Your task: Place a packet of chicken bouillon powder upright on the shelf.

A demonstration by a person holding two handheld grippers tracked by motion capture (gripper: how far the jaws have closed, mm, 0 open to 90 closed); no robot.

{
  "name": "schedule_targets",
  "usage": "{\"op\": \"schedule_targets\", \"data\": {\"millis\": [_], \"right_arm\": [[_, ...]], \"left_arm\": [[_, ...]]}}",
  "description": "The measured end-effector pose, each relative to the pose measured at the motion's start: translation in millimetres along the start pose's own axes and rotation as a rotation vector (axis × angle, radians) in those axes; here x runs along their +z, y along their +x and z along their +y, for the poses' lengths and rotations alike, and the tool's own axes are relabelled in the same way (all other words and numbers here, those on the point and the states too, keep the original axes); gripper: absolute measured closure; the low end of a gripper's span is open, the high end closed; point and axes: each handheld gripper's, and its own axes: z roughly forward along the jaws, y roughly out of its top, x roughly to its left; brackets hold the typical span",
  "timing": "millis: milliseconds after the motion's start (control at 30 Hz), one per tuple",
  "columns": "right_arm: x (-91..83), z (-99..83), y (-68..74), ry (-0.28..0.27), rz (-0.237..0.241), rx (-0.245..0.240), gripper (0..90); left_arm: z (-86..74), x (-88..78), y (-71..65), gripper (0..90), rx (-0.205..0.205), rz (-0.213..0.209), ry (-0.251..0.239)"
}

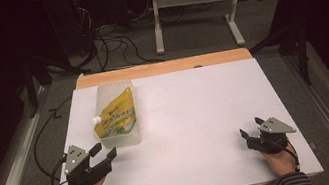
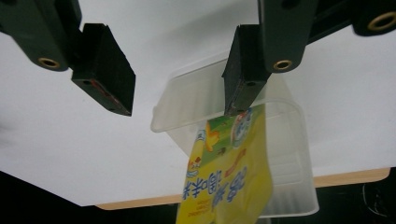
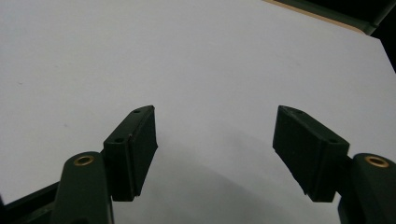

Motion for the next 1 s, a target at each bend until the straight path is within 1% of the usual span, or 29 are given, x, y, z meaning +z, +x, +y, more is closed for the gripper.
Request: {"op": "schedule_targets", "data": {"millis": [67,167,233,433,567,600,633,667,900,1000], "right_arm": [[0.0,0.0,-0.1,0.0,0.001,0.002,31.1],[-0.2,0.0,-0.8,0.001,0.0,-0.004,31.1],[-0.2,0.0,-0.6,-0.001,0.001,0.002,31.1],[-0.6,-0.1,-0.8,-0.003,0.001,0.007,31.1],[-0.9,-0.4,-1.5,-0.006,0.006,0.009,31.1],[-1.0,-0.4,-1.6,-0.006,0.006,0.01,31.1],[-1.0,-0.4,-1.6,-0.006,0.006,0.01,31.1],[-1.0,-0.4,-1.6,-0.006,0.006,0.01,31.1],[-1.3,-0.5,-1.9,-0.005,0.005,0.008,31.1],[-1.3,-0.5,-2.3,-0.012,0.005,0.017,31.3]], "left_arm": [[-0.6,1.8,-3.3,43.7,0.003,-0.01,0.0],[-1.7,3.5,-5.6,43.6,0.003,-0.017,0.002],[-2.2,4.3,-7.5,43.5,0.007,-0.019,0.002],[-3.5,8.2,-9.8,43.2,0.007,-0.036,0.016],[-4.9,11.7,-14.9,43.0,0.017,-0.044,0.02],[-5.2,14.3,-18.4,43.0,0.029,-0.05,0.028],[-5.2,14.3,-18.4,42.9,0.029,-0.05,0.028],[-5.3,18.0,-22.6,42.8,0.042,-0.057,0.035],[-3.9,27.9,-32.0,42.5,0.06,-0.082,0.046],[-3.1,35.8,-38.4,42.5,0.073,-0.098,0.055]]}}
